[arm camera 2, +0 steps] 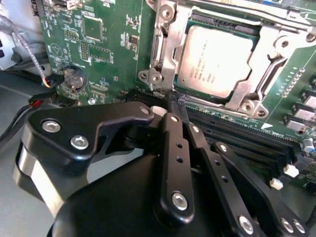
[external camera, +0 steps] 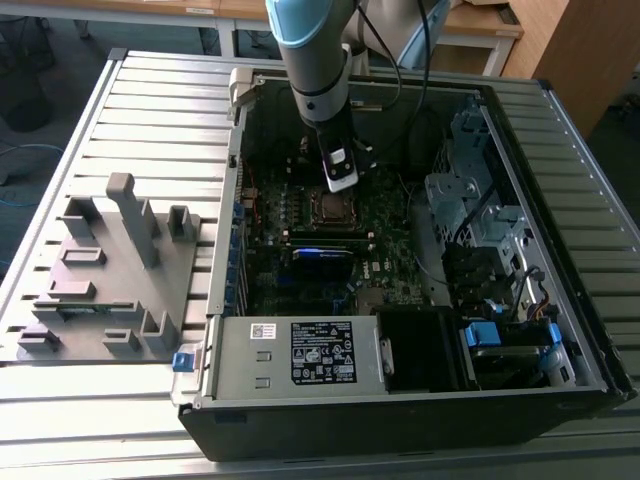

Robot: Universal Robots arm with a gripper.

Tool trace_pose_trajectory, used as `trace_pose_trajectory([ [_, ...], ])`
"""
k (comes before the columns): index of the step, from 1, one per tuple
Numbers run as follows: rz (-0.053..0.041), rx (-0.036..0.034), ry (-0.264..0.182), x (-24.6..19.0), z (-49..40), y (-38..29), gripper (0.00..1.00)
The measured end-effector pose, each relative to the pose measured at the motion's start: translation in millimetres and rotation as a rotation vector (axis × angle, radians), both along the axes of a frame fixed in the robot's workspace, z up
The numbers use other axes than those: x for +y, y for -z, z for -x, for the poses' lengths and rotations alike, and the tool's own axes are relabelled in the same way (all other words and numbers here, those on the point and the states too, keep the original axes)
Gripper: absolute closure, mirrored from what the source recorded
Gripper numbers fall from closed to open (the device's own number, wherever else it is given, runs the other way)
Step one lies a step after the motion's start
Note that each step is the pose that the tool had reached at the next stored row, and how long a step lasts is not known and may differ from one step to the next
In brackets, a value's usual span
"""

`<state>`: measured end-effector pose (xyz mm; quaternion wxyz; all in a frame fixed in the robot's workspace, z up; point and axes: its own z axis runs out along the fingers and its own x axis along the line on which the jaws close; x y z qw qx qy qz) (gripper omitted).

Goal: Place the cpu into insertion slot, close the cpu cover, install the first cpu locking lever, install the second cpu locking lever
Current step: 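Install the first cpu locking lever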

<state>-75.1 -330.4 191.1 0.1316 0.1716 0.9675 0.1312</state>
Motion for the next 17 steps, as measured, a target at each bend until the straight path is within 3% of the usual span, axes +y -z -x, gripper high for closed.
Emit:
trace_pose_trajectory([
  [10, 0.0001, 0.0, 0.0, 0.0, 0.0, -17.1, 0.9],
  [16, 0.0, 0.0, 0.0, 0.0, 0.0, -17.7, 0.9],
  [17, 0.0004, 0.0031, 0.0, 0.0, -0.1, -17.7, 0.9],
])
